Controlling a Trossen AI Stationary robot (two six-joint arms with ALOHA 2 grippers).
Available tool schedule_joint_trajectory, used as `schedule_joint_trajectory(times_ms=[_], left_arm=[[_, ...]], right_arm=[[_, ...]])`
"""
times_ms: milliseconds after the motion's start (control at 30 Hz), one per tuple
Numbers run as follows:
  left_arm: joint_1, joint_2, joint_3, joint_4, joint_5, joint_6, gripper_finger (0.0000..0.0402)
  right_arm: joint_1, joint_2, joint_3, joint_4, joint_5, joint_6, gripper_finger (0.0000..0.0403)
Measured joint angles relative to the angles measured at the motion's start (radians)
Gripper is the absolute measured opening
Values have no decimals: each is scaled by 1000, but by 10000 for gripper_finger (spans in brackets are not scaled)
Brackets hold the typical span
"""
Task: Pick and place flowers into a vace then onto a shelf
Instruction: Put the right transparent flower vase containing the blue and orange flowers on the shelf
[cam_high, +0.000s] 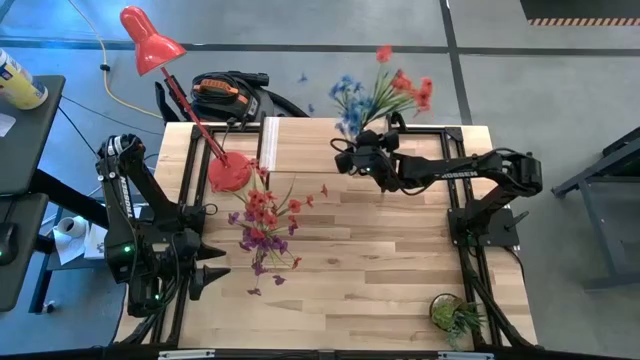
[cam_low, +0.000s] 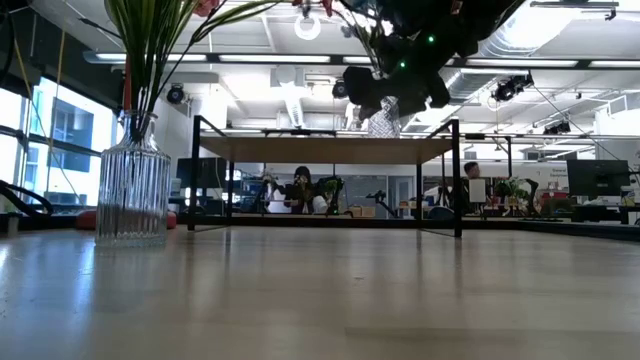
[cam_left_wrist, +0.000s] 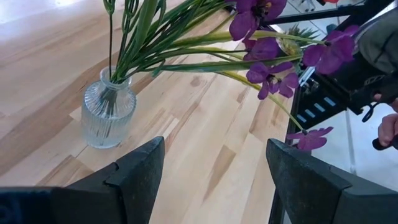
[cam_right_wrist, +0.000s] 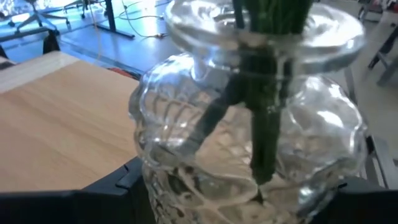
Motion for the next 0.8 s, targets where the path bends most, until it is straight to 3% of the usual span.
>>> schedule_joint_trajectory(times_ms=[800], left_arm=[[0, 0, 0, 9, 1, 3, 317]], right_arm=[[41, 3, -4, -113, 79, -32, 324]])
